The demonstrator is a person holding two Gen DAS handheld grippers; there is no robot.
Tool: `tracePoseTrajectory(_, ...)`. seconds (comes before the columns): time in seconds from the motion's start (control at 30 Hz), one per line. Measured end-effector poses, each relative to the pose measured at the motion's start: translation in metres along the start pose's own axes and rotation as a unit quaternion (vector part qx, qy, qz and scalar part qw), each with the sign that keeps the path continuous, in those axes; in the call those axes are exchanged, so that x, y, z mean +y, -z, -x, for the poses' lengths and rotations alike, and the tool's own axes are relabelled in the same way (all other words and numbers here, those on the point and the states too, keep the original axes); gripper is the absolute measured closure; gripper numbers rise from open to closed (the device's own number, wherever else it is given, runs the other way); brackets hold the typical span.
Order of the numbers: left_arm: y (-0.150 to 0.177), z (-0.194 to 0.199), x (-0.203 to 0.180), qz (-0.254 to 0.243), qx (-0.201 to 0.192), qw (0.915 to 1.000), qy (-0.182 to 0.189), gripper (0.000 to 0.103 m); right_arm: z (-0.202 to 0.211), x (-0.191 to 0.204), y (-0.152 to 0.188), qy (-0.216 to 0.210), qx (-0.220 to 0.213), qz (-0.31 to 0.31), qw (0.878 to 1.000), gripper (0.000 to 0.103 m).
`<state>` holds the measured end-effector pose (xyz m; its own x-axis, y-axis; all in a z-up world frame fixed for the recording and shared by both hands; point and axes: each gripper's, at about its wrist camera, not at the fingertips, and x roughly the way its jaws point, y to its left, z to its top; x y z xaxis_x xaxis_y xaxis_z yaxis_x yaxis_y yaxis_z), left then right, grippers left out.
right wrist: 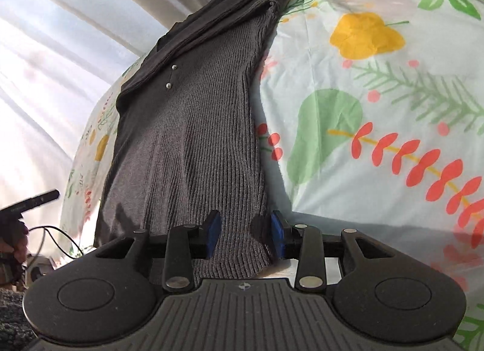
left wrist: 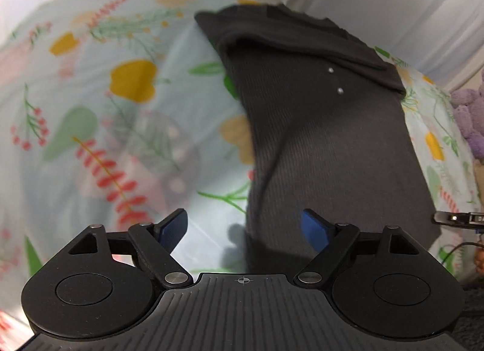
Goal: Fold small clothes
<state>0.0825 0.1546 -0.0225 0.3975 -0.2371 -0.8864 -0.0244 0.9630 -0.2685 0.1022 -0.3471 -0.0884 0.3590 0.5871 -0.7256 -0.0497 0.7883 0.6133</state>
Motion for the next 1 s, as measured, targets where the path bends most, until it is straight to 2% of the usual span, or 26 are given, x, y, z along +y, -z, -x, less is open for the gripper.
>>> tracePoseTrajectory(0.1,0.006,-0.025,0.001,0.021,0.045,0.9984,0.028,0.027,-0.003,-0.003,-0.001,-0.014,0.009,-0.015,1.0,0.068)
tracePoseTrajectory(0.23,0.013,-0.032,-0.011,-0.023,0.07,0.9971,0.02,0.031,-0.006,0.001,0.002,-0.024,0.027,-0.008,0.999,0.072)
tracePoseTrajectory(0.27,0.013,-0.034,-0.012,-0.029,0.08,0.9961,0.023,0.032,-0.007,0.003,0.003,-0.024,0.033,-0.003,0.999,0.076)
tracePoseTrajectory(0.4,0.018,-0.044,-0.013,-0.031,0.126,0.9908,0.04,0.053,-0.01,0.004,0.006,-0.023,0.045,0.001,0.999,0.086)
tracePoseTrajectory(0.47,0.021,-0.045,-0.016,-0.043,0.128,0.99,0.042,0.056,-0.011,0.004,0.006,-0.021,0.047,-0.002,0.999,0.093)
tracePoseTrajectory(0.5,0.02,-0.047,-0.018,-0.048,0.132,0.9891,0.045,0.068,-0.011,0.003,0.006,-0.02,0.047,-0.003,0.999,0.095)
tracePoseTrajectory(0.53,0.02,-0.047,-0.019,-0.047,0.134,0.9887,0.049,0.087,-0.011,0.002,0.006,-0.019,0.046,-0.004,0.999,0.096)
tracePoseTrajectory(0.57,0.019,-0.048,-0.019,-0.041,0.133,0.9887,0.056,0.094,-0.01,0.001,0.007,-0.019,0.045,-0.005,0.999,0.096)
tracePoseTrajectory(0.67,0.009,-0.041,-0.02,-0.031,0.111,0.9892,0.091,0.094,-0.008,0.0,0.006,-0.03,0.037,-0.011,0.999,0.097)
tracePoseTrajectory(0.8,-0.017,-0.023,-0.02,-0.001,0.036,0.9891,0.143,0.095,0.001,0.008,-0.007,-0.063,-0.002,-0.012,0.998,0.097)
tracePoseTrajectory(0.93,-0.054,-0.015,-0.019,0.025,-0.05,0.9863,0.155,0.095,-0.002,0.024,-0.037,-0.085,-0.058,0.001,0.995,0.097)
tracePoseTrajectory(1.0,-0.074,-0.018,-0.018,0.04,-0.092,0.984,0.147,0.095,-0.007,0.033,-0.056,-0.09,-0.093,0.015,0.991,0.097)
